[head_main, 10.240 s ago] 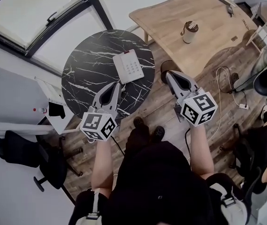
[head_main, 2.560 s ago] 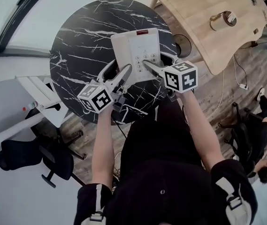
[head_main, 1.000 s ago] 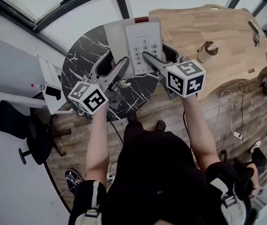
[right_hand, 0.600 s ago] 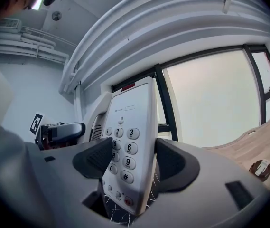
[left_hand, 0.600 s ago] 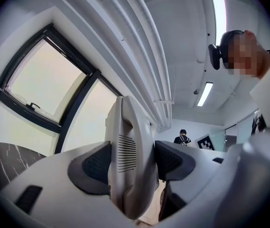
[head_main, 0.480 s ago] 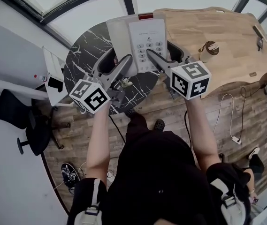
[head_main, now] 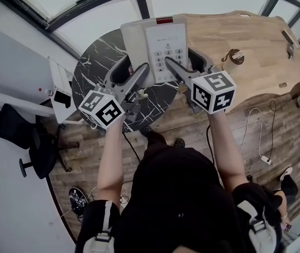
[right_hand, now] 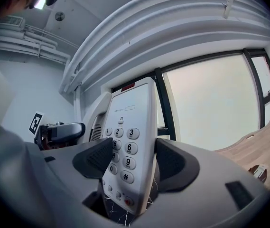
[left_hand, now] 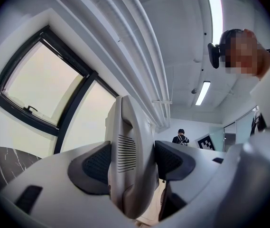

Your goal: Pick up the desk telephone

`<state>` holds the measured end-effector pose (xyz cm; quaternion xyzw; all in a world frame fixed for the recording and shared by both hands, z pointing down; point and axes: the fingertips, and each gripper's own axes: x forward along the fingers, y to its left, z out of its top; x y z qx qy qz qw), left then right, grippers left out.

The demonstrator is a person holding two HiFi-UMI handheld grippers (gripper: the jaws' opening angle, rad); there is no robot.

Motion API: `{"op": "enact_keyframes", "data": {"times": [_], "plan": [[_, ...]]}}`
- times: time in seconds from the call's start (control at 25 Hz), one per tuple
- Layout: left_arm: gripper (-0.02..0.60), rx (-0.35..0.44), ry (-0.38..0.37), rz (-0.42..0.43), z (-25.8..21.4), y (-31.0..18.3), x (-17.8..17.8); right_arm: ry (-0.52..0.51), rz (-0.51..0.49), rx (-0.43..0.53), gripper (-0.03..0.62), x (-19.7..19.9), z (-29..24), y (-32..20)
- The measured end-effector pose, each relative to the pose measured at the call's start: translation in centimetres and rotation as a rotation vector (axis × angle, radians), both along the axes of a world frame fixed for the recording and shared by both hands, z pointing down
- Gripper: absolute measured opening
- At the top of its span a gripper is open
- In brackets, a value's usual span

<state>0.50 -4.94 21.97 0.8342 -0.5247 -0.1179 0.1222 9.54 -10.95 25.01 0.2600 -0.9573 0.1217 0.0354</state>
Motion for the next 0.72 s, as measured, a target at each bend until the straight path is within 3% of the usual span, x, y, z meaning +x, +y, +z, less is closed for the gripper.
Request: {"op": "enact_keyframes", "data": {"times": [0.72], "plan": [[0.305,-0.012,-0.022,-0.009,0.29,-0.24,-0.03,-0.008,-0.016,-0.001,0.305,-0.21,0.34,-0.38]]}}
